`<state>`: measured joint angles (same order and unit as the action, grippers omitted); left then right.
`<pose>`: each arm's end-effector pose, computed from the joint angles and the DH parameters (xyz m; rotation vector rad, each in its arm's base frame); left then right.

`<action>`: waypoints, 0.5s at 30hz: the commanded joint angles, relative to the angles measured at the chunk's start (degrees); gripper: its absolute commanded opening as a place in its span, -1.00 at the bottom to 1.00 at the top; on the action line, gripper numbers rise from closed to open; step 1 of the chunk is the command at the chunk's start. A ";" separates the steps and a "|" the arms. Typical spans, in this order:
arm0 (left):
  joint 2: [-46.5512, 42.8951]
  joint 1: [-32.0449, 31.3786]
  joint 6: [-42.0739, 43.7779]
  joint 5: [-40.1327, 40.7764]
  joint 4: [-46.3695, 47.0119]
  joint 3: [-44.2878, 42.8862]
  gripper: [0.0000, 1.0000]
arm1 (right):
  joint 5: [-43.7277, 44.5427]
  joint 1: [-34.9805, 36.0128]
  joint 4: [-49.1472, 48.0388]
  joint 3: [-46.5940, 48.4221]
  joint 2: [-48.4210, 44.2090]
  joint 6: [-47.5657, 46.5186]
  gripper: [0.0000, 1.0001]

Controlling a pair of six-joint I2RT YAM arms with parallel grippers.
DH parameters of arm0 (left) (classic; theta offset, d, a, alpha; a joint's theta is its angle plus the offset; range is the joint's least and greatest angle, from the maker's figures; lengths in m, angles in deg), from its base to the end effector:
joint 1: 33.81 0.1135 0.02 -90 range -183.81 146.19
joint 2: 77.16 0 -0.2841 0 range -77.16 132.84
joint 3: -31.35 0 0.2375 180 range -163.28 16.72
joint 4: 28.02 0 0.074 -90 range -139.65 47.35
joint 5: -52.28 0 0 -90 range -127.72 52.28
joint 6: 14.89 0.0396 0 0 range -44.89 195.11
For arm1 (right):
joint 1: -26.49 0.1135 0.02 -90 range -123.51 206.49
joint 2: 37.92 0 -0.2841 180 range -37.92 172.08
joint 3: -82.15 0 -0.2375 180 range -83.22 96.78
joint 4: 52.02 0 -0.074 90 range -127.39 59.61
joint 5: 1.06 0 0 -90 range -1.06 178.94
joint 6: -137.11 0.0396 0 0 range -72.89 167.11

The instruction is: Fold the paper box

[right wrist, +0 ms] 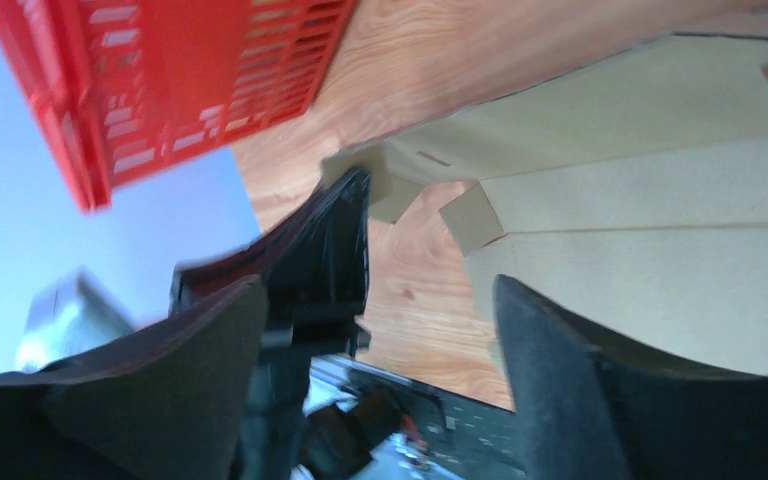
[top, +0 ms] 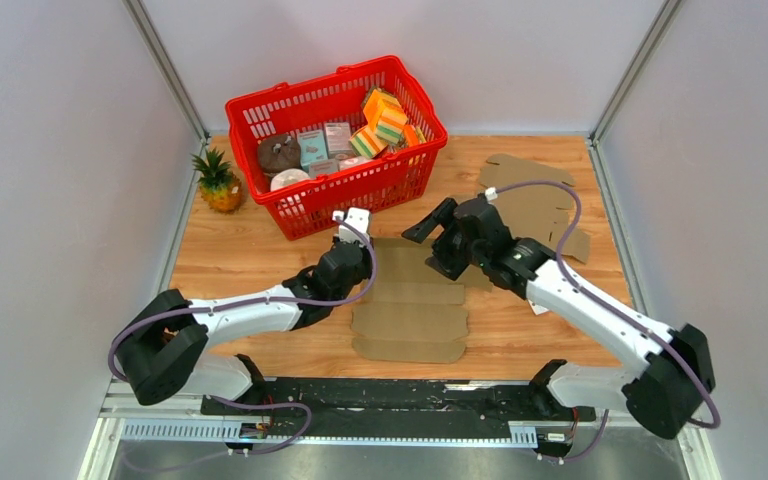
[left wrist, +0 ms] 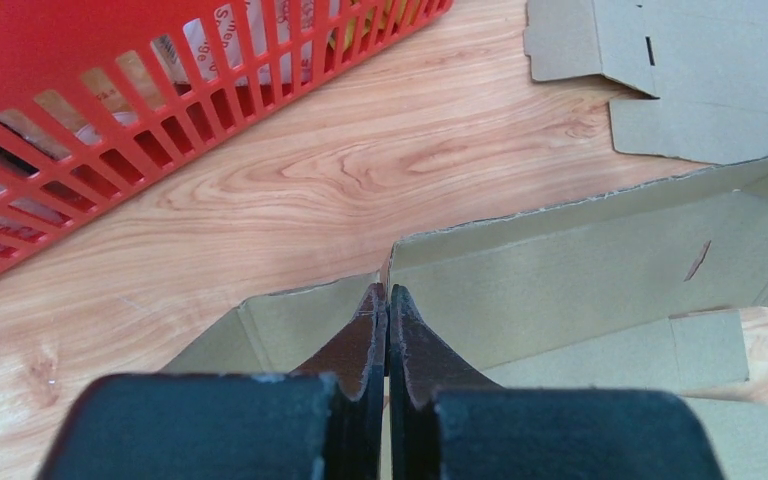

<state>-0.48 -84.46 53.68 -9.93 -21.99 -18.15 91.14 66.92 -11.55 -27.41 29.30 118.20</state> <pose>0.1839 -0.1952 0.2421 0.1664 1.9068 -0.3835 0.1818 0.1529 0.3200 0.6623 2.3289 0.9663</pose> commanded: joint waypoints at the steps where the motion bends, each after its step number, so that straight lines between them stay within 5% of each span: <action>1: -2.42 -1.81 1.74 4.19 5.96 1.56 -1.00 | 2.73 0.18 -4.57 0.62 5.71 23.10 0.60; 5: -1.98 -2.52 1.74 3.94 8.25 3.40 -1.00 | 2.98 0.36 -9.15 -2.02 8.44 29.88 0.45; 8: -1.80 -4.01 3.67 5.61 11.14 4.20 -1.00 | 5.26 0.18 -8.80 -2.81 9.59 32.17 0.15; 15: -3.21 -6.21 6.84 7.63 14.23 5.96 -1.00 | 6.59 0.18 -6.42 -0.61 11.96 32.00 0.08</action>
<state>-1.31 -89.86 57.87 -4.33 -13.11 -12.86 94.98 66.92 -17.10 -29.92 40.20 147.01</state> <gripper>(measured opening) 0.009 0.562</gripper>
